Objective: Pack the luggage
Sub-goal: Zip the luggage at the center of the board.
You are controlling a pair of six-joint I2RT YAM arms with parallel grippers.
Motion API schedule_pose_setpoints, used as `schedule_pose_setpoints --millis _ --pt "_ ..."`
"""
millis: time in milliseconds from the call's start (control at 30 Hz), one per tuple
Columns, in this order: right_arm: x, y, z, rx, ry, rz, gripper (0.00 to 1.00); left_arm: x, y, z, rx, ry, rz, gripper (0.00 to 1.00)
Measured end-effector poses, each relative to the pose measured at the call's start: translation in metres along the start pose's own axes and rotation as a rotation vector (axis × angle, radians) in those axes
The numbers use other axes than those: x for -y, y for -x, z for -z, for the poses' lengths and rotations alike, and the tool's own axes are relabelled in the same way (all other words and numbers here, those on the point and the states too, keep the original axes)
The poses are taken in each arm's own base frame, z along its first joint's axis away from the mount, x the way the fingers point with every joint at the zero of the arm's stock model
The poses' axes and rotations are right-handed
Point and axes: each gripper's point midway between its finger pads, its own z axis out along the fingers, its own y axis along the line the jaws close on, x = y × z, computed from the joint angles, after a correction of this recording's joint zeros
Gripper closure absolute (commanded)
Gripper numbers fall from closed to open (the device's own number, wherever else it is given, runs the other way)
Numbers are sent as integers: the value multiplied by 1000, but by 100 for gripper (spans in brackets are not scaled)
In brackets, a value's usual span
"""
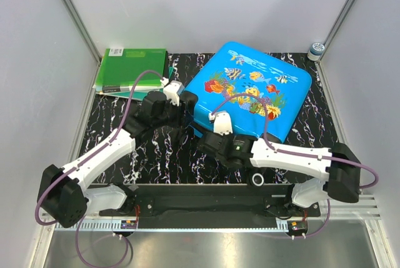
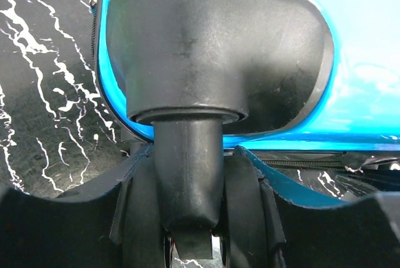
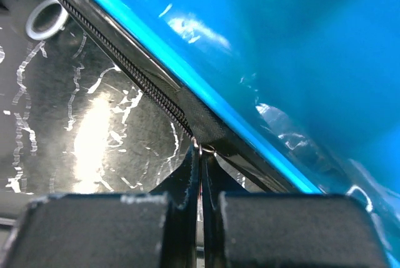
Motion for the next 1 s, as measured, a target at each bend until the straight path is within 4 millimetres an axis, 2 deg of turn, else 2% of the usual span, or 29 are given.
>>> schedule_pose_setpoints --millis 300,333,567,733,767,1000 --pt "13 1 23 54 96 -197 98 15 -2 3 -7 -56 -9 100" --pt "14 0 24 55 100 -204 95 17 -3 3 -10 -61 -10 100" --pt "16 -4 27 48 119 -230 95 21 -8 2 -21 -83 -10 100" --pt "16 -5 28 49 136 -252 97 22 -8 2 -23 -88 -9 100" --pt "16 -6 28 48 140 -255 100 22 -8 2 -23 -90 -9 100" --pt "15 -8 28 44 151 -241 100 23 -8 2 -24 -91 -6 100"
